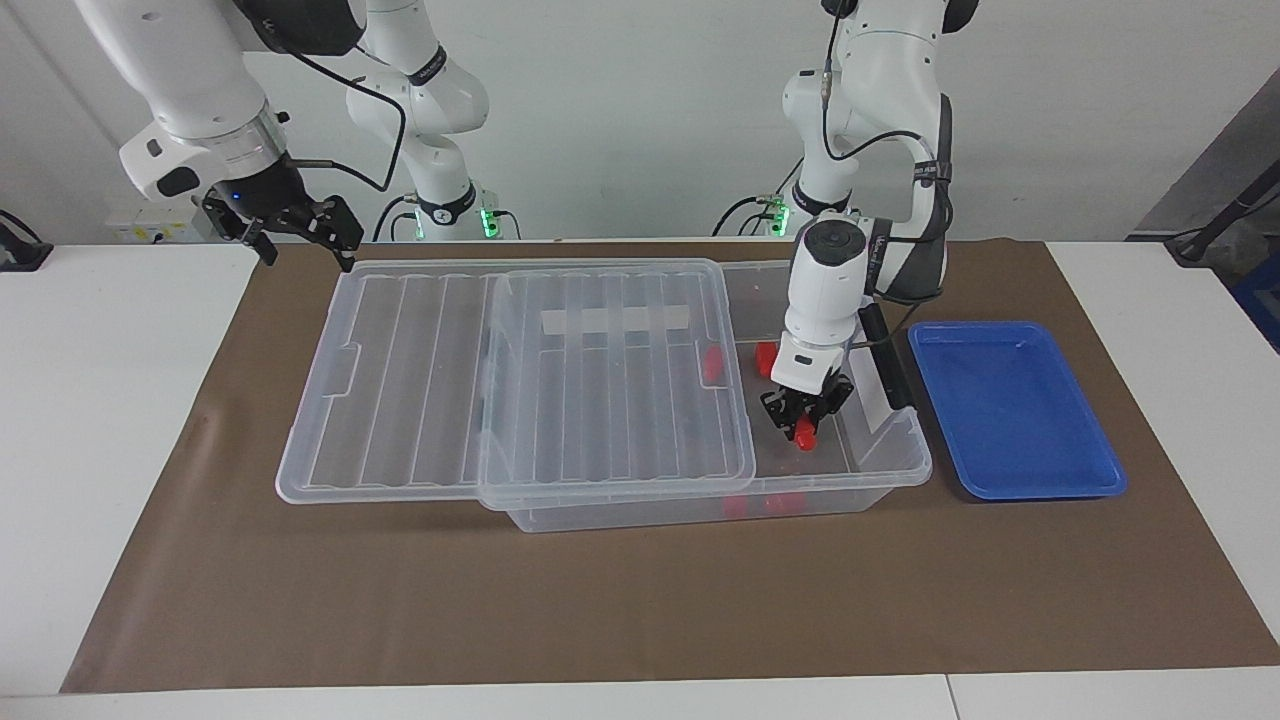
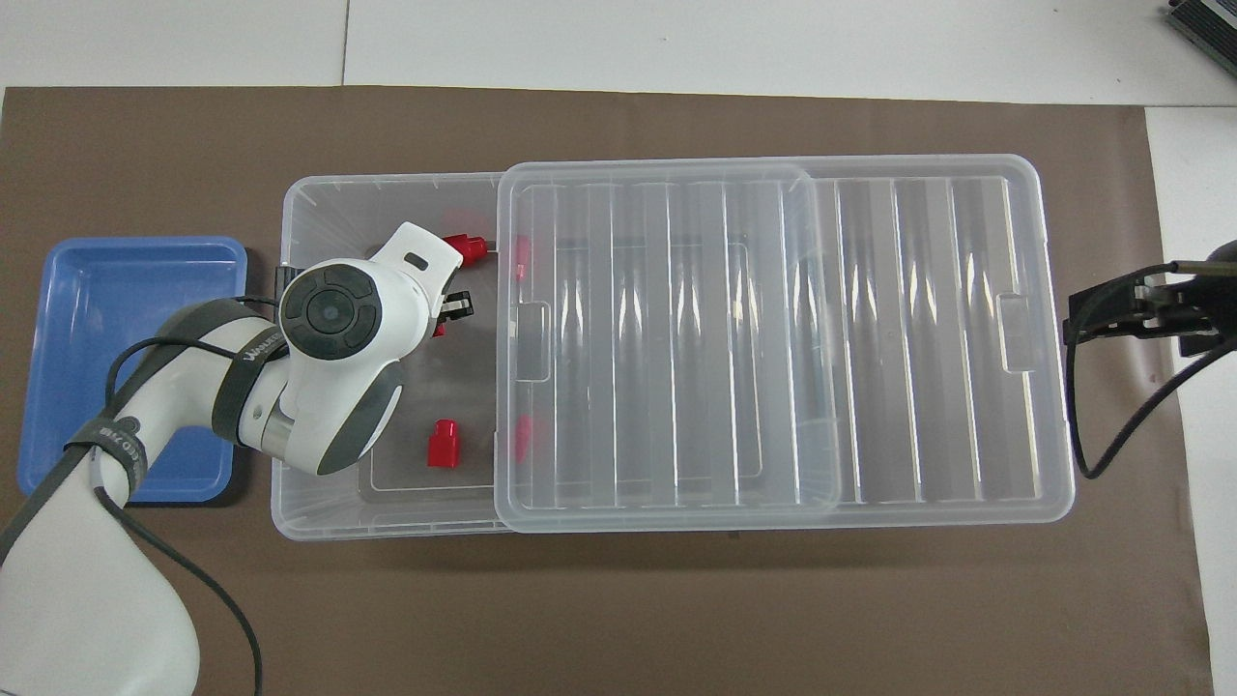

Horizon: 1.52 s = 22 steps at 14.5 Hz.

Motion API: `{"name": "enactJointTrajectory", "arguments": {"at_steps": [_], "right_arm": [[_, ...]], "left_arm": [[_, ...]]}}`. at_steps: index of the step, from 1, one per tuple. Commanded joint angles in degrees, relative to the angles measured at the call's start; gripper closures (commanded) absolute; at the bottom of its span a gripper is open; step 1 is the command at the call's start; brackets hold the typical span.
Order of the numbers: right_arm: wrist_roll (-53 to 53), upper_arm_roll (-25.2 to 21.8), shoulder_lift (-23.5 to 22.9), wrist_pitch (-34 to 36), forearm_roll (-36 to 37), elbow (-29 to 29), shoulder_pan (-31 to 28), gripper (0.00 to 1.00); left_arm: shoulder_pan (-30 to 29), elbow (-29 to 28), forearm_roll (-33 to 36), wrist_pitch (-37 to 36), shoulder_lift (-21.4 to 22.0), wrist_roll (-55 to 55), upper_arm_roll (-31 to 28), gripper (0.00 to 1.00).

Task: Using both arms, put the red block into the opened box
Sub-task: 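Lower the red block into the box and open the left gripper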

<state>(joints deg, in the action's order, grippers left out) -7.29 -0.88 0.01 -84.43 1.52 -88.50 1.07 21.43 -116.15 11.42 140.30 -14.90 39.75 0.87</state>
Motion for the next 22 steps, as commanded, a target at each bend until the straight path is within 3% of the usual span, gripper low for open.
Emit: {"name": "enactJointTrajectory", "arguments": {"at_steps": [1,15,16,17,18,22], "right_arm": [[-0.6,0.3,1.4,-1.0,-0.6,-1.8,-0.6,0.0],[-0.6,0.3,1.4,-1.0,-0.6,-1.8,-0.6,0.0],[-0.6,0.3,1.4,-1.0,-0.6,-1.8,-0.6,0.0],[-0.6,0.3,1.4,-1.0,-0.7,-1.8,-0.6,0.0],[-0.6,0.3,1.4,-1.0,-0.6,-1.8,-0.6,0.0],[-0.6,0.3,1.4,-1.0,-0.6,-1.8,-0.5,0.0]], "left_arm": [[0.3,-0.7,1.8,2.9,-0.9,1.3,-0.8,1.0],[-0.4,-2.9,1.9,8.1,-3.0,0.9,-1.4,1.0],[-0.5,-2.9,1.9,8.1,-3.0,0.9,-1.4,0.92],[-0.7,-2.9,1.9,8.1,-2.9,0.9,-1.4,0.44],[-0.8,-2.9,1.9,8.1,-3.0,0.8,-1.5,0.04],[-0.8,-2.9,1.9,8.0,-3.0,0.8,-1.4,0.0]]}}
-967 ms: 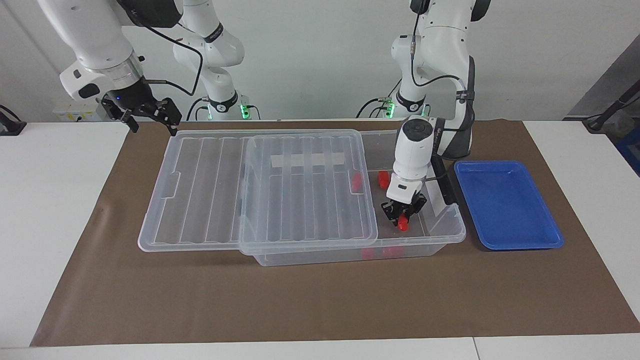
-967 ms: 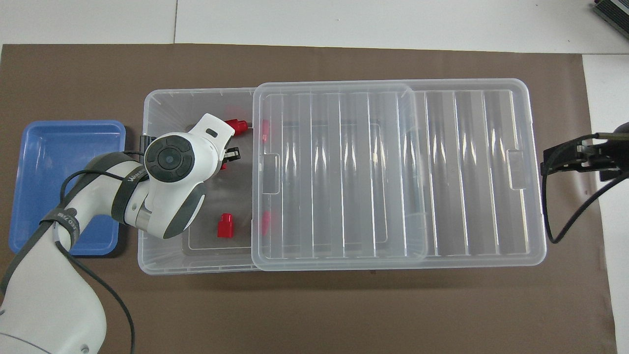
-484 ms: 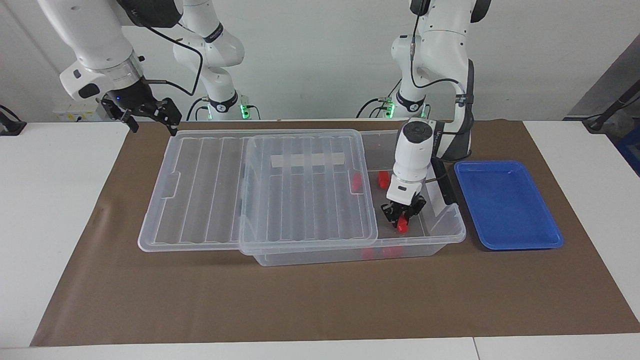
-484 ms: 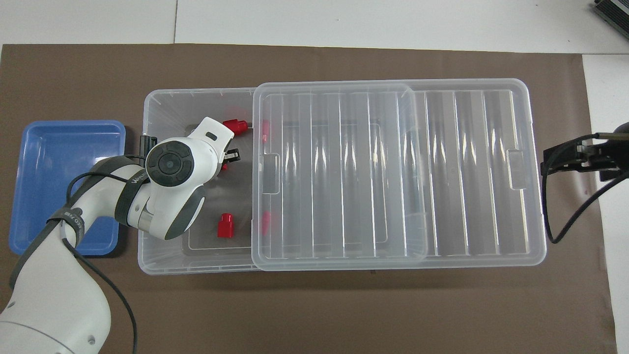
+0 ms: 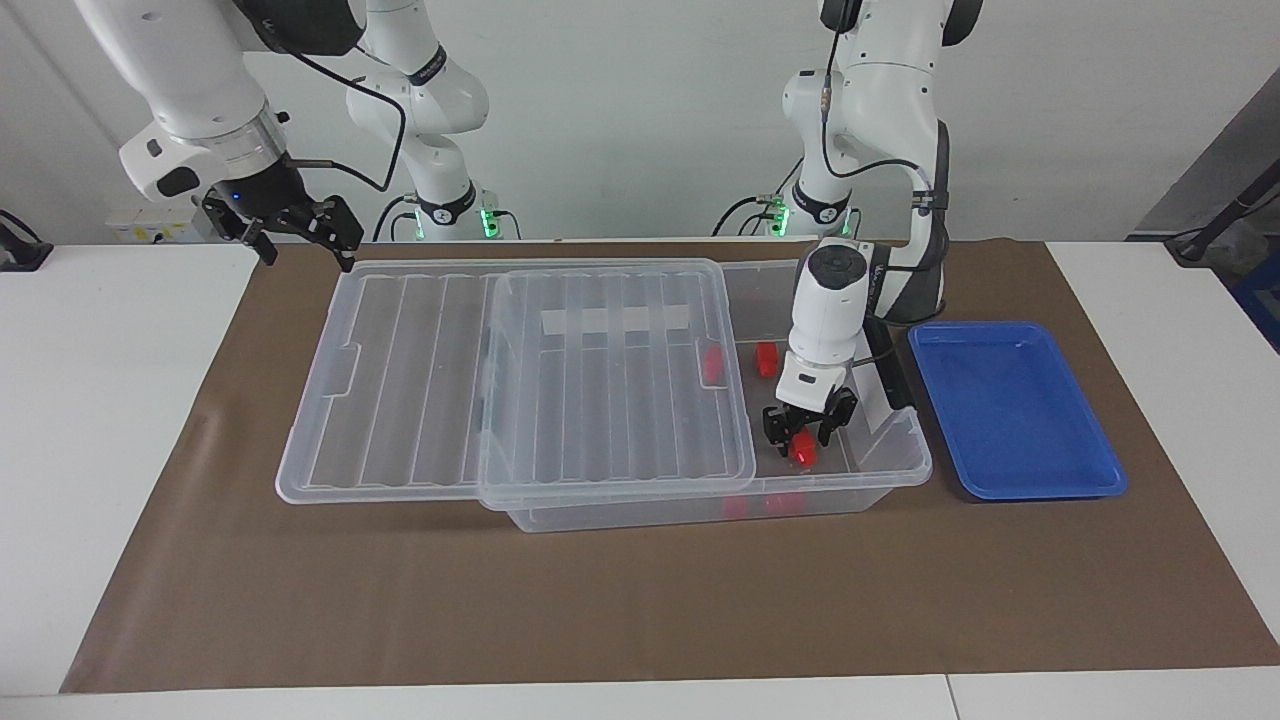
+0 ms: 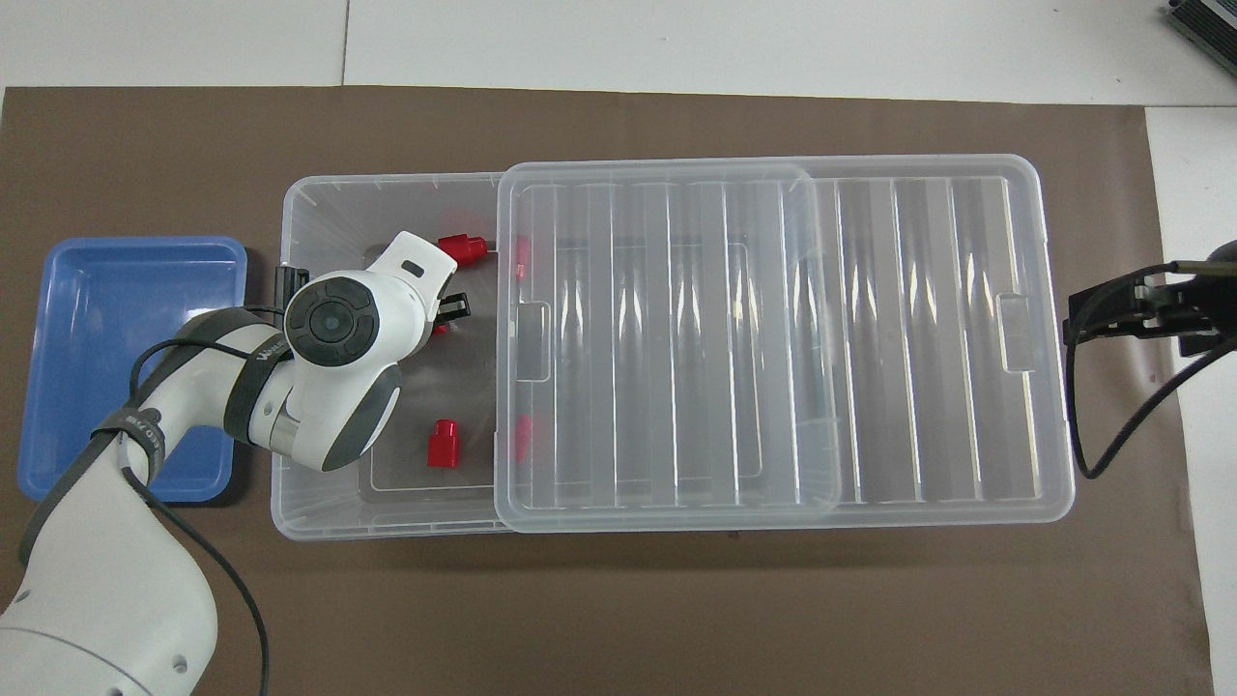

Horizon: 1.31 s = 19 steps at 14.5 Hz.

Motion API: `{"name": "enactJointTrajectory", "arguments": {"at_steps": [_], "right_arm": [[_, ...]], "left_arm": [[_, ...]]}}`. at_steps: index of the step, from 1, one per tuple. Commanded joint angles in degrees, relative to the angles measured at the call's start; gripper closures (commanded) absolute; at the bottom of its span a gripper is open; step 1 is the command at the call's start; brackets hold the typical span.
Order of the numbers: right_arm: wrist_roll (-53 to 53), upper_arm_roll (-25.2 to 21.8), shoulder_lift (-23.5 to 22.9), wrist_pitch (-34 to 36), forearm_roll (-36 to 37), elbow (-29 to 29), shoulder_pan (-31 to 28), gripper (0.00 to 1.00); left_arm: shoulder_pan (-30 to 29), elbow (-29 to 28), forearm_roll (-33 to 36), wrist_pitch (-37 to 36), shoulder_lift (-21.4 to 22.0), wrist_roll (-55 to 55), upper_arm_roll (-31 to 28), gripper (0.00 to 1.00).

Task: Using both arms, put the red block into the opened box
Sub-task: 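Lower the red block into the box and open the left gripper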

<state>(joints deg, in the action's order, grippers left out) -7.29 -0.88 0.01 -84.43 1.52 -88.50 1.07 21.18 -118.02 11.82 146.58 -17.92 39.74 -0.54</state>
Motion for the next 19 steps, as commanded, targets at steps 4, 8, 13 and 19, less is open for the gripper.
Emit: {"name": "enactJointTrajectory", "arguments": {"at_steps": [4,8,13,19], "right_arm": [[-0.4,-0.3,1.4,-0.5,-0.6,-1.8,-0.9,0.0],[-0.3,-0.3,2.2,-5.5,-0.7,-4.8,-2.6,0.03],[4.1,-0.3,2.5,-12.7,-0.7,-10.4,-6.2,0.2],[9.6,-0.4,-0.1,-26.3,-0.6,-17.4,-8.7,0.79]], "left_arm": [[-0.3,1.0,1.5,-2.6,0.5,0.8,0.0,0.0],[-0.3,2.9,1.5,-7.0,2.3,0.6,0.0,0.0],[-0.3,4.7,1.5,-13.1,5.7,0.4,0.2,0.0],[0.4,9.1,1.4,-21.6,7.9,-0.1,0.4,0.0]]}}
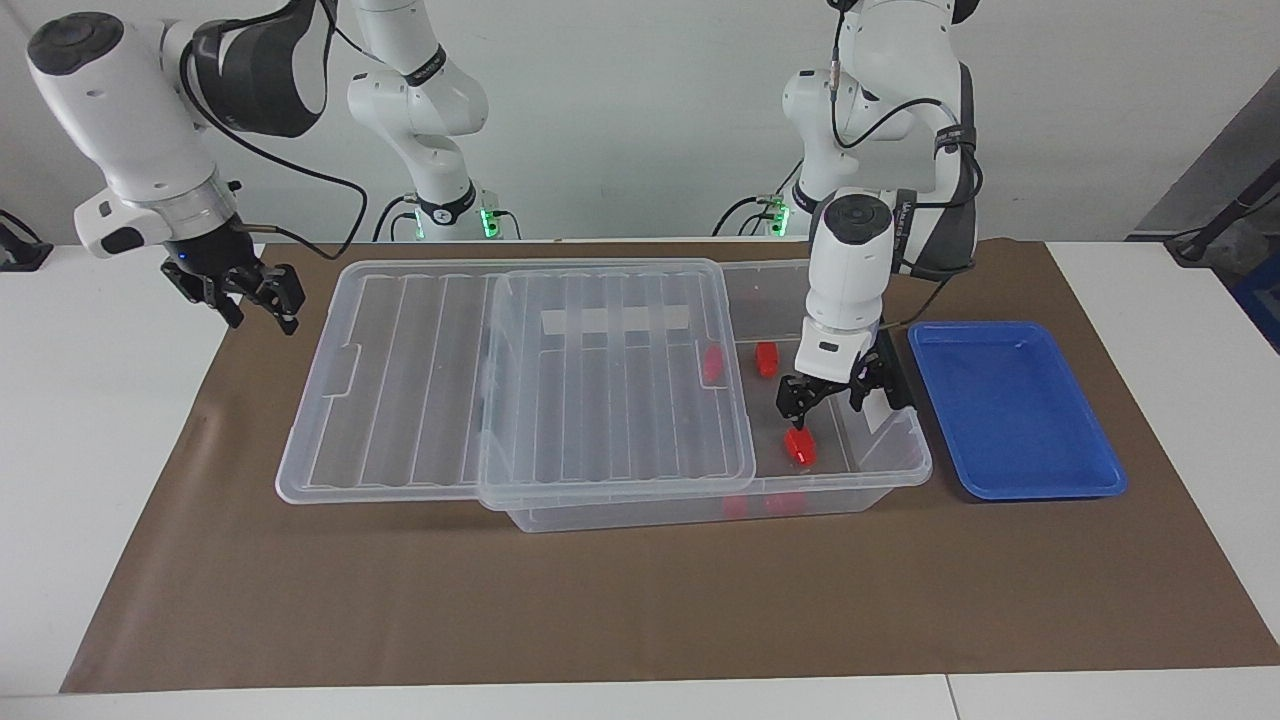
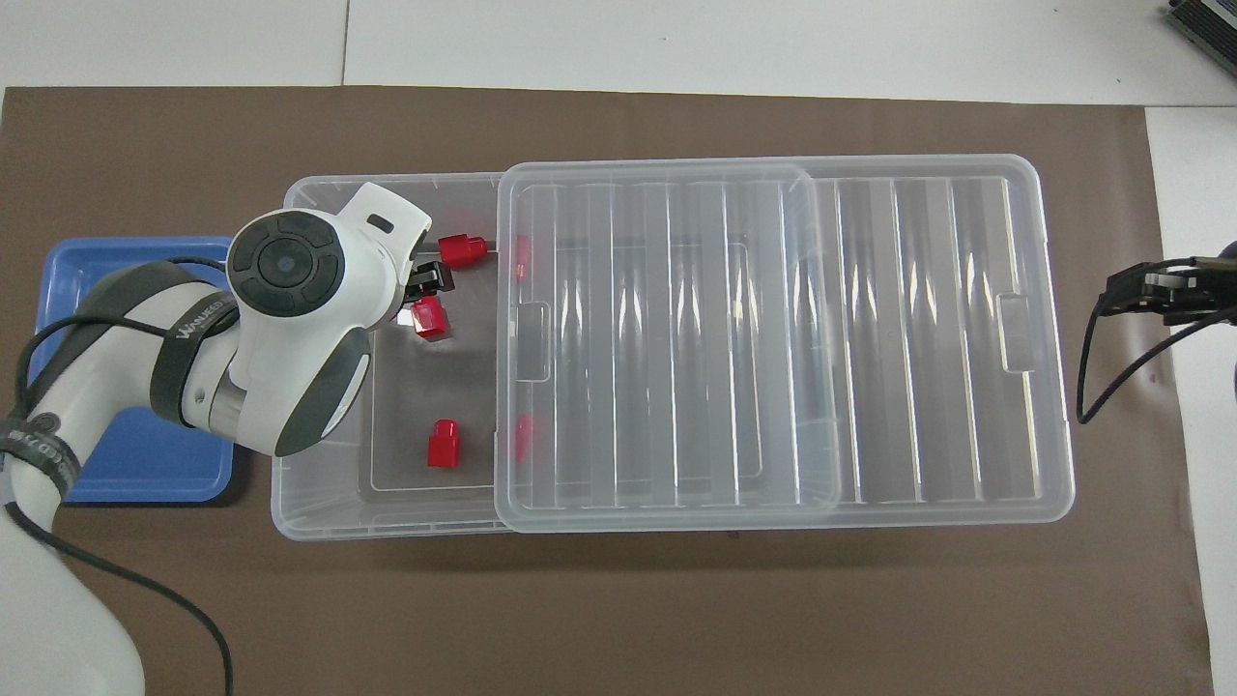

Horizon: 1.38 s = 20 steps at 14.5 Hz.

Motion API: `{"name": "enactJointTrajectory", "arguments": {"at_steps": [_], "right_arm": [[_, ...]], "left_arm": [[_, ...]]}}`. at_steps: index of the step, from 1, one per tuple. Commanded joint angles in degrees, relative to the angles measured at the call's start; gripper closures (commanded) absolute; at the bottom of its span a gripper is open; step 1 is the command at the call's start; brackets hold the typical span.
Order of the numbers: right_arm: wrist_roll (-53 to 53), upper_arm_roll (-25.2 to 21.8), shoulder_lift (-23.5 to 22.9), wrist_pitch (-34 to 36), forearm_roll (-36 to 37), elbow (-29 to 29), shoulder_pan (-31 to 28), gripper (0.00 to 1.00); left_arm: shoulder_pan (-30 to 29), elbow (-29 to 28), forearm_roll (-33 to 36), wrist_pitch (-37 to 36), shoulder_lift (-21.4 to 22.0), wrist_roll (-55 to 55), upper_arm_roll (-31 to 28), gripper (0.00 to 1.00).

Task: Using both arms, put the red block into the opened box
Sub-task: 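Withdraw the left gripper from the box back toward the blue tray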

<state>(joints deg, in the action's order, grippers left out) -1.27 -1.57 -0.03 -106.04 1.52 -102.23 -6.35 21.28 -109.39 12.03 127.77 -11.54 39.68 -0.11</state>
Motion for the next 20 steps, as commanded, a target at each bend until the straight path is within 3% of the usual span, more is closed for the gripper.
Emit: {"name": "enactJointTrajectory", "arguments": {"at_steps": [1,2,5,7,12,20], "right_arm": [[4.8,0.3,-0.4,-6.5,-0.6,-4.4,-1.9,0.93],[5.1,0.3,-1.5,-7.5,-0.6,-4.5,-2.6,1.0],[4.8,0.3,-2.2,-10.8,-0.6,-6.5,-3.0,1.0],[4.8,0.4,-2.4,-15.7,-0.6,-8.6,-2.9,1.0],[4.6,0.5,-2.6,-16.6,-0.6,-8.7,-1.1,1.0],[4.6,1.0,-2.1,-12.1,-0.7,-8.8,1.8,1.0]], "left_arm": [[0.2,0.5,1.3,-3.3,2.4,-0.2,-0.1,0.0],[0.0,0.7,1.2,-4.5,3.7,-0.8,-0.1,0.0],[-1.1,6.1,0.5,-14.0,5.2,-9.0,-0.6,0.0],[-5.3,9.5,-1.5,-19.0,5.5,-15.7,-0.4,0.0],[-17.0,8.9,-9.6,-21.9,11.9,-35.0,-0.6,0.0],[-17.5,7.8,-9.7,-21.9,13.1,-38.2,-0.4,0.0]]}}
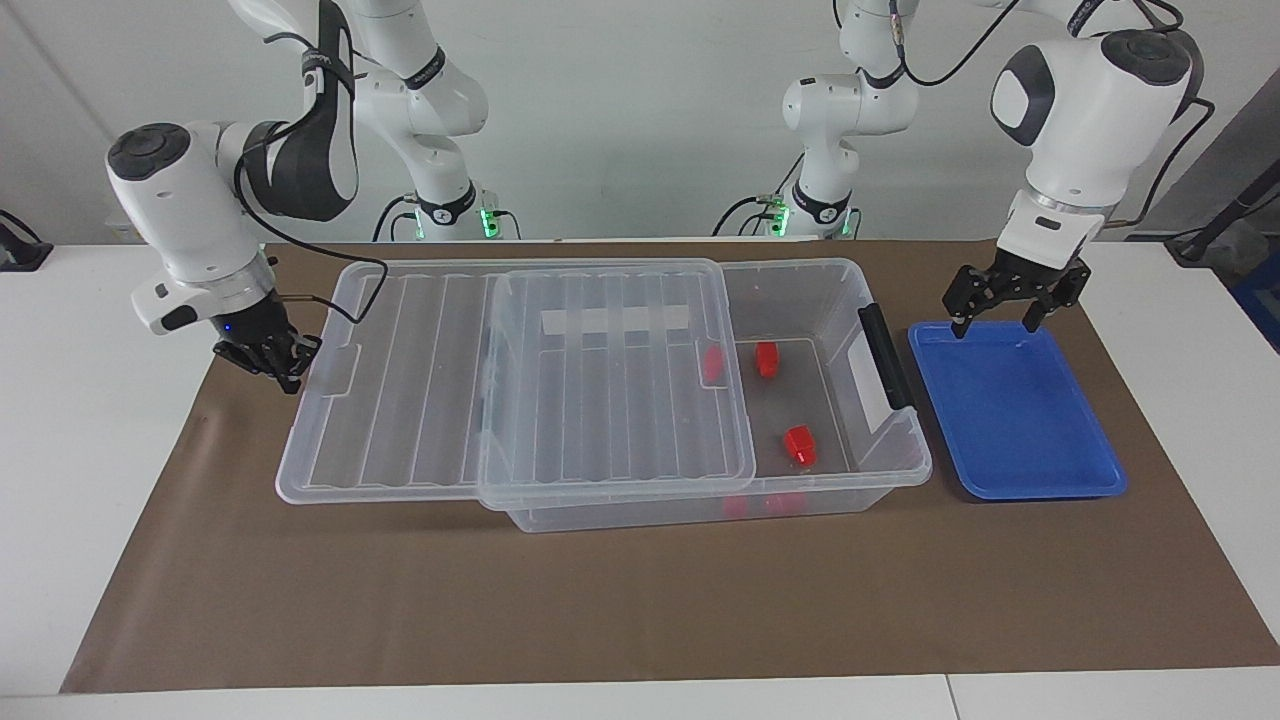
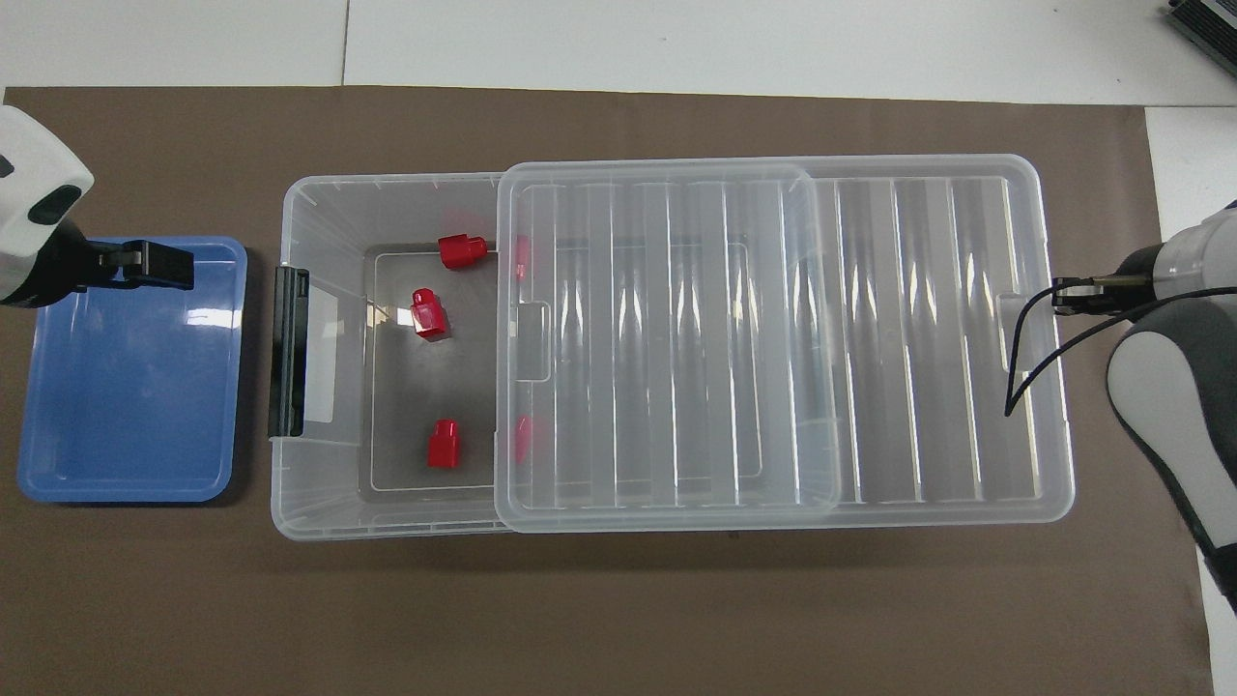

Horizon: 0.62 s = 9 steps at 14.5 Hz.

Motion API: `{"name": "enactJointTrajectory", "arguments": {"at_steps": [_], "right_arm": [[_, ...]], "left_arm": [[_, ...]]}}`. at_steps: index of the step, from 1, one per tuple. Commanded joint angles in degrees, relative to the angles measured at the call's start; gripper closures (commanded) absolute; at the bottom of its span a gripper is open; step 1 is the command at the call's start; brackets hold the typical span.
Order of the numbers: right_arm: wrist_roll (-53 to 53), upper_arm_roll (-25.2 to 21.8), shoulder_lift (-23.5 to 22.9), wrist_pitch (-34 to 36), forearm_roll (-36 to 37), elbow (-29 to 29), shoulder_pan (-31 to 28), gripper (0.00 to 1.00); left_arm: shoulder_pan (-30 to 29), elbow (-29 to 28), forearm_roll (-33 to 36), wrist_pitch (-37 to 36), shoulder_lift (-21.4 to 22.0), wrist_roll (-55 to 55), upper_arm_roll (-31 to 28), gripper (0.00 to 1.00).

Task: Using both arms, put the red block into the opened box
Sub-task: 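Slide the clear lid back over the box with the right gripper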

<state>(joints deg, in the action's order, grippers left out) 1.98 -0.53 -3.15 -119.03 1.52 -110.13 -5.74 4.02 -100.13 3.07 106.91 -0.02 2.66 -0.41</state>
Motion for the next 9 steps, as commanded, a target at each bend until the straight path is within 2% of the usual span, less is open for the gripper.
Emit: {"name": "enactJointTrajectory", "arguments": {"at_steps": [1,7,9], "right_arm": [[1.4,0.0,1.1,1.3,-0.7,-0.9,1.6,1.0],[0.8,0.0,1.6,4.2,-4.0,-0.9,6.4,1.0],[-2.1,0.0,1.6,4.2,-4.0,-0.9,8.5,1.0]], "left_arm": [[-0.5,-1.2,-0.7,-3.0,1.8,-1.2,-0.2,0.0],[-4.9,-0.7,-1.2,-10.7,2.7,-6.2,-0.1,0.0],[-4.0,-0.1,-2.2,-10.7,2.8,-6.4,-0.4,0.0]]}}
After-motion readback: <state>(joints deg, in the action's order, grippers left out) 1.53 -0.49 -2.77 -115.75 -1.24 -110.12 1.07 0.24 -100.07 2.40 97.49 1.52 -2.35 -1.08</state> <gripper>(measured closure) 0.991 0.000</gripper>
